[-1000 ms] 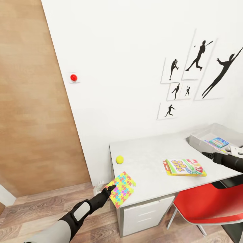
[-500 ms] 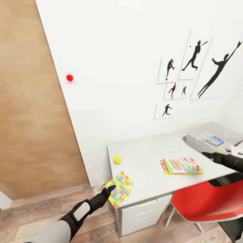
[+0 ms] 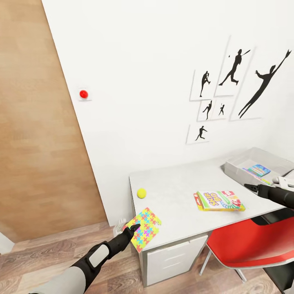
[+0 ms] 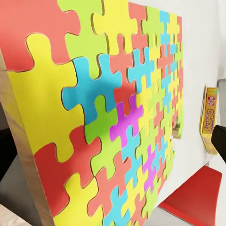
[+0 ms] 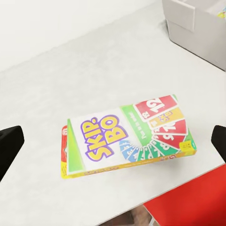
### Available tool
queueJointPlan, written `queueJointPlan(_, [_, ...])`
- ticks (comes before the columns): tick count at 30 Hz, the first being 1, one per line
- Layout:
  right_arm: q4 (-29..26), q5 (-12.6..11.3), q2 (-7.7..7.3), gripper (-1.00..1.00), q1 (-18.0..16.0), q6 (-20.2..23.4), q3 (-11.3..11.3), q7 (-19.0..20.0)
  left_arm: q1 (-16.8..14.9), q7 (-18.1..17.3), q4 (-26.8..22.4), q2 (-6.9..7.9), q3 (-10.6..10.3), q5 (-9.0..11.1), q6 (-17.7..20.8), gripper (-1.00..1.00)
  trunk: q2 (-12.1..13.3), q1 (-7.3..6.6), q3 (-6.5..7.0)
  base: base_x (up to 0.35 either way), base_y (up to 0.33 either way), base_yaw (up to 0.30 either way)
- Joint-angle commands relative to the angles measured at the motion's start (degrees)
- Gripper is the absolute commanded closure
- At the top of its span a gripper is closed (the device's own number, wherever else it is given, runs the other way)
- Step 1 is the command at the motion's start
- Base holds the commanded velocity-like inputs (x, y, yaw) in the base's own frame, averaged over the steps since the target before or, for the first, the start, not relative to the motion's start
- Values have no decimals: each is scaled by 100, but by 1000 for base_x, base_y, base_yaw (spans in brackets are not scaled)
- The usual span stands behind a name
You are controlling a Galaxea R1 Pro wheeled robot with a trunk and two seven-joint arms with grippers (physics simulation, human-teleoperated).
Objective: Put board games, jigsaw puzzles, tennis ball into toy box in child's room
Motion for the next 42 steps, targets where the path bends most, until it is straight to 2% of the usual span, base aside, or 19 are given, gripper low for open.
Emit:
queueJointPlan(1, [-5, 59, 0, -100, -8, 16, -8, 59, -6, -9, 2, 1, -17, 51, 30, -100, -12, 4, -12, 0, 0, -8])
queueJointPlan(19, [-5, 59, 8, -100, -8, 16, -6, 59, -6, -10, 2, 1, -15, 49, 28, -100, -12, 4, -12, 0, 0, -2])
queueJointPlan(20, [-5, 59, 9, -100, -8, 16, -4, 59, -6, -12, 1, 1, -15, 49, 27, 100, -12, 4, -12, 0, 0, 0])
queueJointPlan(42, [-5, 59, 10, -100, -8, 16, -5, 59, -7, -128, -62, 16, -14, 52, 21, 100, -12, 4, -12, 0, 0, 0])
